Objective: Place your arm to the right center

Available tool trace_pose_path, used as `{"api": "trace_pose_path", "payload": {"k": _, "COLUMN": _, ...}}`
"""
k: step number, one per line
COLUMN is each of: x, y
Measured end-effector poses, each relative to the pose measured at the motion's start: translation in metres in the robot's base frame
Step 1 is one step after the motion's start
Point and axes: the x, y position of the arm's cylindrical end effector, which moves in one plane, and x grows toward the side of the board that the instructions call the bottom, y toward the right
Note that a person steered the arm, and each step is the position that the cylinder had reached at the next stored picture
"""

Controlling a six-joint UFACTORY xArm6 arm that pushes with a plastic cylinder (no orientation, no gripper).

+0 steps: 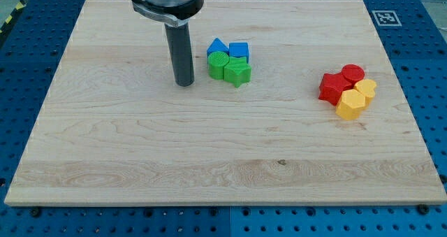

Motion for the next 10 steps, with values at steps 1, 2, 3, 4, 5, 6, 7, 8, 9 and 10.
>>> {"api": "trace_pose_path", "payload": {"k": 1, "x": 0.001, "y": 0.0}}
{"api": "trace_pose_path", "payload": {"k": 2, "x": 0.015, "y": 0.009}}
{"api": "trace_pose_path", "payload": {"k": 3, "x": 0.023, "y": 0.058}}
{"api": "trace_pose_path", "payload": {"k": 4, "x": 0.028, "y": 0.096}}
{"api": "trace_pose_path", "payload": {"k": 5, "x": 0.026, "y": 0.127}}
{"api": "trace_pose_path", "payload": {"k": 6, "x": 0.01, "y": 0.166}}
{"api": "trace_pose_path", "payload": {"k": 7, "x": -0.006, "y": 0.202}}
{"api": "trace_pose_path", "payload": {"k": 8, "x": -0.033, "y": 0.258}}
{"api": "trace_pose_path", "payload": {"k": 9, "x": -0.048, "y": 0.332}}
{"api": "trace_pose_path", "payload": {"k": 10, "x": -0.044, "y": 0.403}}
